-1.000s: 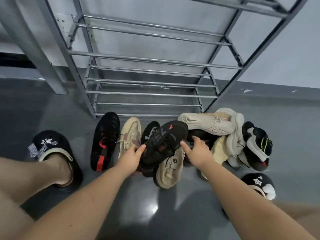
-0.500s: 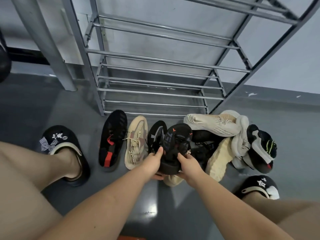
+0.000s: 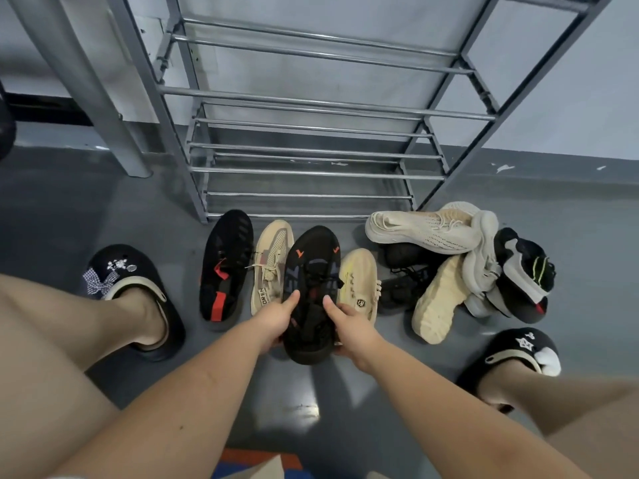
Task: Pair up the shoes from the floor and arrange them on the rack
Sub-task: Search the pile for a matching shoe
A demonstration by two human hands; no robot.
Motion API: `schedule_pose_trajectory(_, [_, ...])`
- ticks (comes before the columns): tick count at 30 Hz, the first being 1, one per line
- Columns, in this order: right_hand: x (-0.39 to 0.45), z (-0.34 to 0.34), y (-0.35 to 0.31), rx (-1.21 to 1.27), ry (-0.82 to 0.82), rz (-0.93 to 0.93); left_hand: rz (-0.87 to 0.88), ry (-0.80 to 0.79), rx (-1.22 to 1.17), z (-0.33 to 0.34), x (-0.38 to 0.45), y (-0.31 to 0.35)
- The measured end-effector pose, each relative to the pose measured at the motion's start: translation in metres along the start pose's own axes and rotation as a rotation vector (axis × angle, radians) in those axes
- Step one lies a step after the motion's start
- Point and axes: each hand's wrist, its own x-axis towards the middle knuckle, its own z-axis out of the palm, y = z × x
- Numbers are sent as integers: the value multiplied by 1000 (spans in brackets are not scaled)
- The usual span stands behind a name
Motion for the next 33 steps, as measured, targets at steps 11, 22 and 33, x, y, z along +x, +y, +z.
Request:
schedule_pose_trajectory(11, [17,-69,5,373,414,-28,-51,-311,474,8,-2,-12])
schedule_pose_trajectory(22, [19,-90,23,-73,359,33,57,-132,720,-29,-10,6])
schedule_pose_trajectory(33, [18,-43,61,-411,98,267,-83,-61,1073,-62,-11,-14])
